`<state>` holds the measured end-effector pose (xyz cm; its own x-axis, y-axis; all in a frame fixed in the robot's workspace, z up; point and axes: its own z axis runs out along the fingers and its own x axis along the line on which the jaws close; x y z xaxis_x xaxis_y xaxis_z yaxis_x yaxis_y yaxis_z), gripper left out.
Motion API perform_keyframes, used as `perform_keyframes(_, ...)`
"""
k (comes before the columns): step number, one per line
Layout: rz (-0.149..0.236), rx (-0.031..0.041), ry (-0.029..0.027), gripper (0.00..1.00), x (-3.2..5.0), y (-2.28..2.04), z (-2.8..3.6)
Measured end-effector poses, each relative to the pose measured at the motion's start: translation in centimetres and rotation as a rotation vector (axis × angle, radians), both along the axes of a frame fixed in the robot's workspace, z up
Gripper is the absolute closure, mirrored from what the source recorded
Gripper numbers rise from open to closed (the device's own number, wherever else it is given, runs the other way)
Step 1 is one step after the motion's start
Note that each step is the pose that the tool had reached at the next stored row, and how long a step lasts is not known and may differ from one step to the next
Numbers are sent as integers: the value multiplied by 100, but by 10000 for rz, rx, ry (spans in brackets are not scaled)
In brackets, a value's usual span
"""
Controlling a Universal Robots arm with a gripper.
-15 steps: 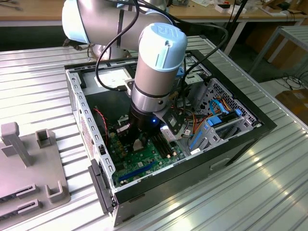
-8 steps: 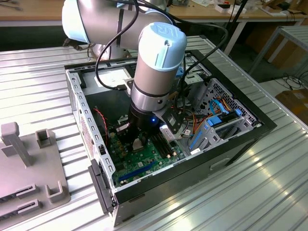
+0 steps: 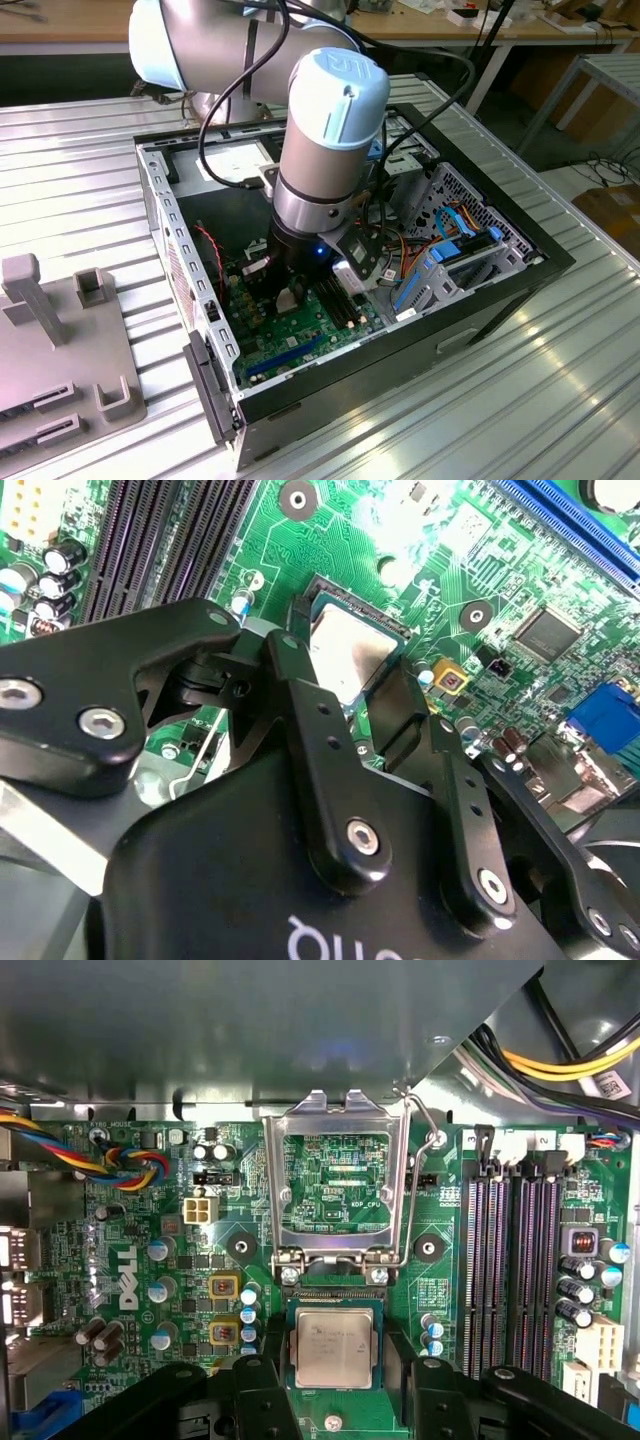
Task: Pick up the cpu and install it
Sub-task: 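Place the cpu into insertion slot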
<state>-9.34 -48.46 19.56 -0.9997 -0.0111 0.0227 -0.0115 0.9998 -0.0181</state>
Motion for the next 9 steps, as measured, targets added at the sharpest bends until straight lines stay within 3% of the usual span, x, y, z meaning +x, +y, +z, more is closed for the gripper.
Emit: perform_keyframes(9,0,12,0,53,1,-6,-11)
